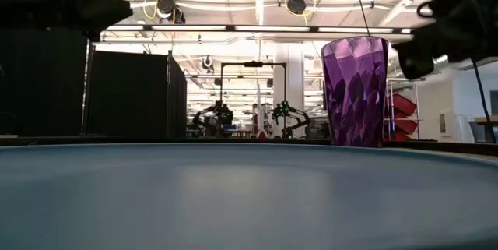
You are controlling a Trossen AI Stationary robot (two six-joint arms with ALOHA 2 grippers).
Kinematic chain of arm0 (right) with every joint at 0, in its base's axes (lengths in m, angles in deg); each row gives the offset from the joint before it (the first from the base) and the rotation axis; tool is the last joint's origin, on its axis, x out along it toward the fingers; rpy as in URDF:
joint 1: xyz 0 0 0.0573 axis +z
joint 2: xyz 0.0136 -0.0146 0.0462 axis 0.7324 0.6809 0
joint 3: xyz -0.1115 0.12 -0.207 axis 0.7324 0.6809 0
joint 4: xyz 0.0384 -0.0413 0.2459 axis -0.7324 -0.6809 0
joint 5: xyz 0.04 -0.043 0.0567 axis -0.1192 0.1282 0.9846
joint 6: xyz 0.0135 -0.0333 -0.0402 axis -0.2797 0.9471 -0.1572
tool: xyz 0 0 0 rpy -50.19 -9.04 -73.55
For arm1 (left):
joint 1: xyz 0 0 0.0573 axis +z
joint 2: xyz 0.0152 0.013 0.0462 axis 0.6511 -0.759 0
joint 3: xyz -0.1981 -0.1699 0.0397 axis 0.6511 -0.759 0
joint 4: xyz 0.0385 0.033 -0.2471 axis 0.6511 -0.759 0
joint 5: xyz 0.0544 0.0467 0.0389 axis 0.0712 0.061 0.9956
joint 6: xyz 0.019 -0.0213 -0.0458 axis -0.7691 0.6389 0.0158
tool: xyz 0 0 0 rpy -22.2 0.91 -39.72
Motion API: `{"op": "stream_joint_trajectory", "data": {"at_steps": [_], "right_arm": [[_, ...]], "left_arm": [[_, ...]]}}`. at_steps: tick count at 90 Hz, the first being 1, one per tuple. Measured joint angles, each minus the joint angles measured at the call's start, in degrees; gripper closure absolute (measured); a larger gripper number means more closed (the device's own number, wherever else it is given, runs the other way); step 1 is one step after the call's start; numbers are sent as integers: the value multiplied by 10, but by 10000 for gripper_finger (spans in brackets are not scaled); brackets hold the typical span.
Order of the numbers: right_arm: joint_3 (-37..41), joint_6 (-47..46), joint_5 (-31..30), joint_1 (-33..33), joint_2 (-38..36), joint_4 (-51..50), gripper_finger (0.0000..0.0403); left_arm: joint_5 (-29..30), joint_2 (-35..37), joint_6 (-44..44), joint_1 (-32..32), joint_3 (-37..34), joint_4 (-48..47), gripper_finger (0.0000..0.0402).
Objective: Set table place
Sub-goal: Return to Home Position
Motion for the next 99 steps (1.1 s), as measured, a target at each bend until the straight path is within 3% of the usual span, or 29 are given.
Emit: {"op": "stream_joint_trajectory", "data": {"at_steps": [20,50,99], "right_arm": [[-1,-1,5,1,-2,9,243],[-1,-2,5,2,-2,6,243],[-1,-2,4,2,-2,7,243]], "left_arm": [[13,0,2,0,-66,58,295],[-18,-10,0,2,-66,-9,295],[-11,-37,1,2,-66,-4,295]]}}
